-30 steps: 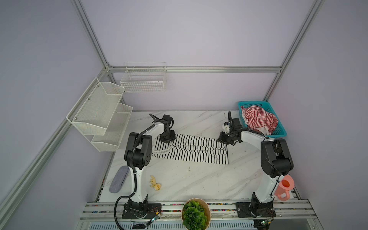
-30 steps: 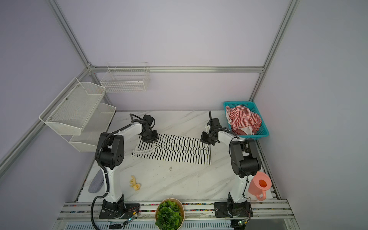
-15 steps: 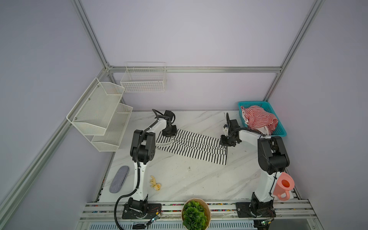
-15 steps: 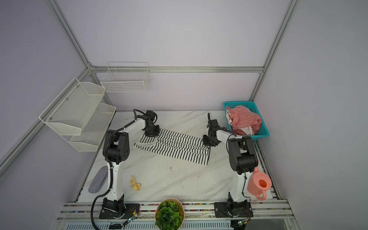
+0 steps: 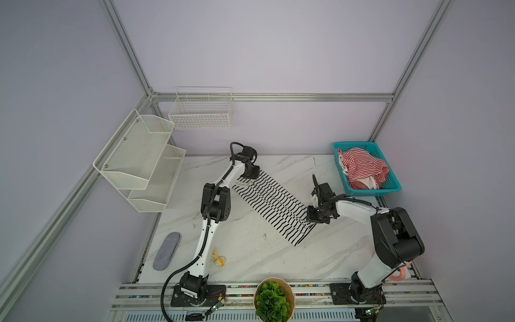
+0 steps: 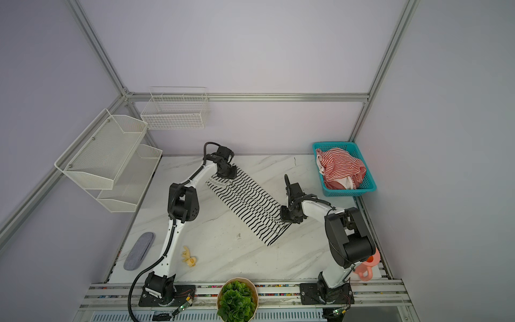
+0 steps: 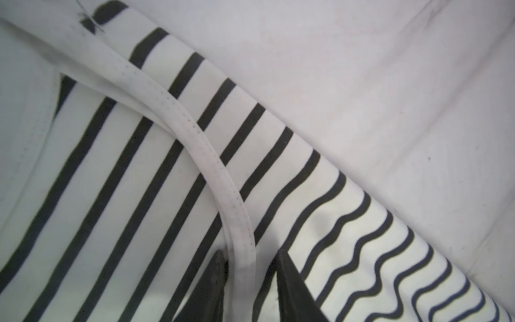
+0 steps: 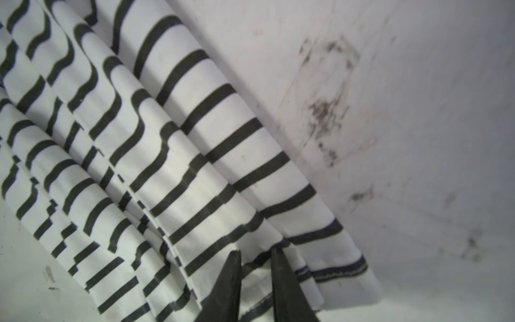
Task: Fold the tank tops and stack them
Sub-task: 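Rotate the tank top lengthwise, swinging the right gripper toward the robot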
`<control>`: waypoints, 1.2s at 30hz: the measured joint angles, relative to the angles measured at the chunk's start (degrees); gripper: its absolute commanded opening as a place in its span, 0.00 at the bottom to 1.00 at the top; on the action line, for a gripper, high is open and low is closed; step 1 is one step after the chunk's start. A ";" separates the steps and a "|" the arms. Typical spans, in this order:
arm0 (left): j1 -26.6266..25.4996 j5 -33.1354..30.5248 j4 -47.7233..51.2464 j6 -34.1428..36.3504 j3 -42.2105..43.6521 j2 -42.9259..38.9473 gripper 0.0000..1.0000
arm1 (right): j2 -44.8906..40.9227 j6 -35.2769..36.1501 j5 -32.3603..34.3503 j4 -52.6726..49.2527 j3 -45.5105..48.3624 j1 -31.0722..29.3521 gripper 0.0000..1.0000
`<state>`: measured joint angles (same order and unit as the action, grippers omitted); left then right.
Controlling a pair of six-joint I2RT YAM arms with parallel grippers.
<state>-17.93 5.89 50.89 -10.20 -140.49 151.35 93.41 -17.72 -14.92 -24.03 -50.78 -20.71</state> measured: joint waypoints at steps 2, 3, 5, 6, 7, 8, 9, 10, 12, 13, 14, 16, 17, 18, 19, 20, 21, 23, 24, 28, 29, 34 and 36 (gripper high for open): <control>-1.09 -0.42 -0.52 0.94 -1.53 1.05 0.33 | -2.21 -2.82 -0.39 0.07 2.40 -1.73 0.23; -1.46 -0.57 -0.85 1.09 -1.77 1.27 0.33 | -3.19 -4.33 -0.55 0.22 3.43 -2.67 0.23; -2.05 -0.66 -1.62 1.25 -1.92 1.46 0.34 | -5.09 -7.67 -1.05 0.94 5.57 -5.11 0.23; -2.12 -0.59 -1.99 1.11 -1.92 1.53 0.36 | -5.84 -9.16 -1.27 1.51 6.45 -6.36 0.23; -2.14 -0.42 -2.40 0.72 -1.92 1.57 0.37 | -6.56 -10.84 -1.53 2.32 7.37 -7.74 0.23; -2.12 -0.17 -2.80 0.31 -1.92 1.60 0.37 | -7.23 -12.81 -1.84 3.41 8.35 -9.31 0.23; -2.08 0.11 -3.23 -0.24 -1.92 1.66 0.37 | -7.69 -14.27 -2.03 4.28 9.05 -10.51 0.23; -2.03 0.57 -3.96 -1.07 -1.92 1.79 0.38 | -8.20 -16.17 -2.34 5.57 9.92 -12.07 0.23; -1.99 1.90 -5.75 -2.86 -1.92 2.16 0.39 | -8.94 -19.39 -2.69 7.69 11.19 -14.58 0.23; -1.97 2.58 -6.88 -3.93 -1.95 2.40 0.39 | -9.22 -20.87 -2.78 8.63 11.72 -15.78 0.23; -1.97 3.52 -8.22 -4.96 -1.97 2.69 0.39 | -9.42 -22.34 -2.84 9.46 12.11 -16.94 0.24; -1.97 5.18 -10.58 -6.88 -2.27 3.41 0.39 | -9.64 -25.03 -2.86 11.10 12.81 -18.95 0.25; -1.97 6.25 -11.93 -7.93 -2.45 3.82 0.39 | -9.79 -26.45 -2.89 12.13 13.22 -20.02 0.25; -1.97 7.19 -13.11 -8.87 -2.56 4.20 0.39 | -9.90 -27.54 -2.89 13.00 13.62 -20.90 0.25; -1.97 8.33 -14.45 -9.92 -2.58 4.50 0.40 | -10.01 -28.83 -2.91 14.19 14.08 -21.90 0.26; -1.97 9.38 -15.56 -10.78 -2.58 4.83 0.40 | -10.01 -30.16 -2.93 15.45 14.49 -23.02 0.26; -1.97 10.14 -16.37 -11.45 -2.69 5.11 0.40 | -10.01 -31.21 -2.93 16.41 14.78 -23.93 0.27; -1.97 11.67 -18.14 -12.66 -2.78 5.64 0.41 | -9.75 -33.18 -2.91 18.12 15.04 -25.75 0.28; -1.97 12.22 -18.82 -13.09 -2.78 5.81 0.42 | -9.46 -33.83 -2.86 18.69 14.97 -26.40 0.30; -1.97 13.49 -20.00 -14.21 -2.78 5.95 0.44 | -7.82 -35.63 -2.29 18.80 13.11 -27.91 0.32; -1.97 13.55 -20.00 -14.29 -2.78 5.95 0.45 | -7.45 -35.76 -2.03 18.40 12.50 -28.09 0.32; -1.97 13.05 -19.17 -14.21 -1.77 4.61 0.52 | -6.84 -36.06 0.22 16.06 9.90 -28.50 0.33; -1.97 12.35 -18.53 -13.94 0.57 2.58 0.54 | -7.15 -36.28 0.66 16.22 9.40 -28.48 0.33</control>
<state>-19.90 18.24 32.36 -24.14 -139.92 153.93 86.26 -54.00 -14.26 -7.81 -41.39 -49.19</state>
